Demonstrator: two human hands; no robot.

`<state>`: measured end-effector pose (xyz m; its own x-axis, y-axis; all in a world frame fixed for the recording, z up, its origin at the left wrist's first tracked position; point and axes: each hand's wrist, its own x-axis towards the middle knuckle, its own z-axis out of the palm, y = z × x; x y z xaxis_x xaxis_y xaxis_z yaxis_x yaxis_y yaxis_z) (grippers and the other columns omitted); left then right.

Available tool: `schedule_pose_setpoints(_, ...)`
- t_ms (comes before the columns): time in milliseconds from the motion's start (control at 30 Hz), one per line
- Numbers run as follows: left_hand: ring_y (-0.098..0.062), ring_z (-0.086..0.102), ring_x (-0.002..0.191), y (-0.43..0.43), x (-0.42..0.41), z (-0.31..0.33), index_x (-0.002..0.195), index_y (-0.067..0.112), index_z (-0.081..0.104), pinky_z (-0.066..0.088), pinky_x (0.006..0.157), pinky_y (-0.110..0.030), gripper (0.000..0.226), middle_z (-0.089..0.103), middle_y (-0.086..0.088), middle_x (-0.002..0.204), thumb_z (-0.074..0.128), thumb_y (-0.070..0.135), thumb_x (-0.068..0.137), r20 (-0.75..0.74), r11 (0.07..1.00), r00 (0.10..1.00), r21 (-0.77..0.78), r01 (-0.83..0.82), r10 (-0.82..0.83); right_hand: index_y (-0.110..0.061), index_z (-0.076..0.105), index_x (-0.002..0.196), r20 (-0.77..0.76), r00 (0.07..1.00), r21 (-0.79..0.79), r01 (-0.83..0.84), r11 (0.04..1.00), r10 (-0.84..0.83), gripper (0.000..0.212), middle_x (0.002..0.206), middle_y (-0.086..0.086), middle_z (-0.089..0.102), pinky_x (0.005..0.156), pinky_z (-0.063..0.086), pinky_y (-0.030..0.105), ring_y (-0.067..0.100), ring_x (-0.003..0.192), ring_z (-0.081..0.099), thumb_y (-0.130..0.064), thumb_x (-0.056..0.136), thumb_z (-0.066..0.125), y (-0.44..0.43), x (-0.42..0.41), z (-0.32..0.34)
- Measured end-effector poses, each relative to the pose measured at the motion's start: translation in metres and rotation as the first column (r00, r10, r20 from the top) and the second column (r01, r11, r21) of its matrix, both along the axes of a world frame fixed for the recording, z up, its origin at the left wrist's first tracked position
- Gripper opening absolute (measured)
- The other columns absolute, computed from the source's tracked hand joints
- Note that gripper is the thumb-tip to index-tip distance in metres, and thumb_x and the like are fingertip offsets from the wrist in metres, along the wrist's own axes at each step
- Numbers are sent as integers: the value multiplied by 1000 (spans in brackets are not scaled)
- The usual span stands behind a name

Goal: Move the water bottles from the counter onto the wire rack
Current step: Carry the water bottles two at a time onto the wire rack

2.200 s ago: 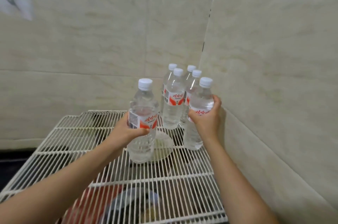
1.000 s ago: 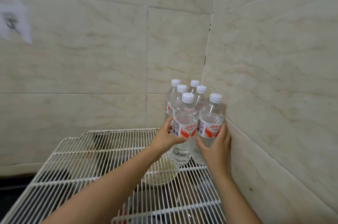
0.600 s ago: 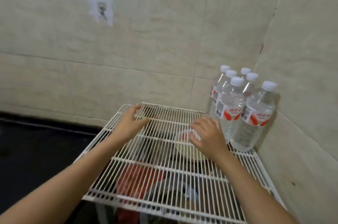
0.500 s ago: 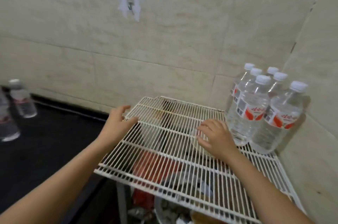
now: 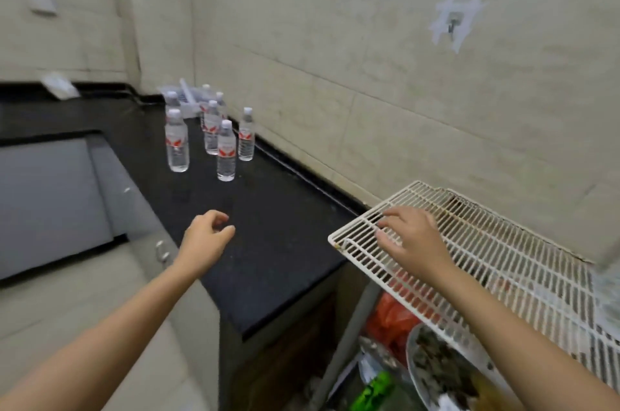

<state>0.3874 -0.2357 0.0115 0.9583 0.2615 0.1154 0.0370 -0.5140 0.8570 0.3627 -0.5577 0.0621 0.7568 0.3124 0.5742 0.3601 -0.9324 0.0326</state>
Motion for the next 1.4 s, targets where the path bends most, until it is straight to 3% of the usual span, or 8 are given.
schedule_pose_setpoints(300,-35,57,103,191,-37,14,106,2,61,43,91,-39,25,60,-22,113,58,11,83,36,977,976,22,-214,213,-18,71,73,-44,973,6,-229,974,229,35,85,4,69,68,50,39,23,88,67,-42,73,45,196,41,-26)
schedule_pose_setpoints(533,-31,55,101,350,-82,19,105,2,60,43,88,-39,23,59,-20,114,56,12,84,60,917,916,36,-398,396,-21,69,69,-24,922,20,-385,923,386,33,85,2,69,61,51,35,13,95,42,-43,70,45,364,58,-48)
schedule_pose_setpoints(700,-31,54,99,407,-102,0,105,-1,60,43,87,-38,23,58,-22,113,55,8,84,12,870,870,-6,-492,493,-22,69,69,-151,882,-68,-460,886,446,33,87,1,69,60,51,33,19,93,63,-44,70,44,438,68,-61)
schedule_pose_setpoints(767,-29,53,97,423,-99,-8,104,1,60,41,86,-37,22,58,-21,114,55,9,84,-7,859,860,-36,-510,510,-21,69,70,-167,871,-90,-480,872,462,34,88,3,69,62,51,33,22,93,63,-44,70,44,459,81,-60)
schedule_pose_setpoints(867,-27,53,95,442,-83,-19,103,2,59,40,84,-35,22,59,-19,114,55,11,84,-30,853,854,-44,-519,519,-17,71,75,-214,858,-62,-488,870,466,36,93,7,69,67,51,39,28,94,65,-43,73,45,484,108,-60)
schedule_pose_setpoints(967,-24,52,90,458,-57,-21,103,1,59,38,80,-31,21,59,-20,114,55,9,84,-27,860,862,-46,-508,507,-12,71,89,-253,853,25,-467,884,457,29,108,11,64,81,45,42,30,110,56,-35,77,57,503,139,-64)
schedule_pose_setpoints(1167,-19,50,91,508,32,-7,104,3,59,36,79,-27,20,57,-17,116,53,10,86,11,864,864,-27,-503,503,-10,70,96,-252,839,167,-453,876,482,24,115,12,61,88,41,42,30,116,51,-27,81,63,559,236,-72)
schedule_pose_setpoints(1400,-21,51,93,568,136,4,96,9,58,35,80,-28,11,59,-19,112,55,9,85,12,847,847,-31,-530,531,-15,62,114,-368,819,231,-378,896,441,32,131,4,49,99,32,34,17,127,38,-31,88,55,630,343,-70)
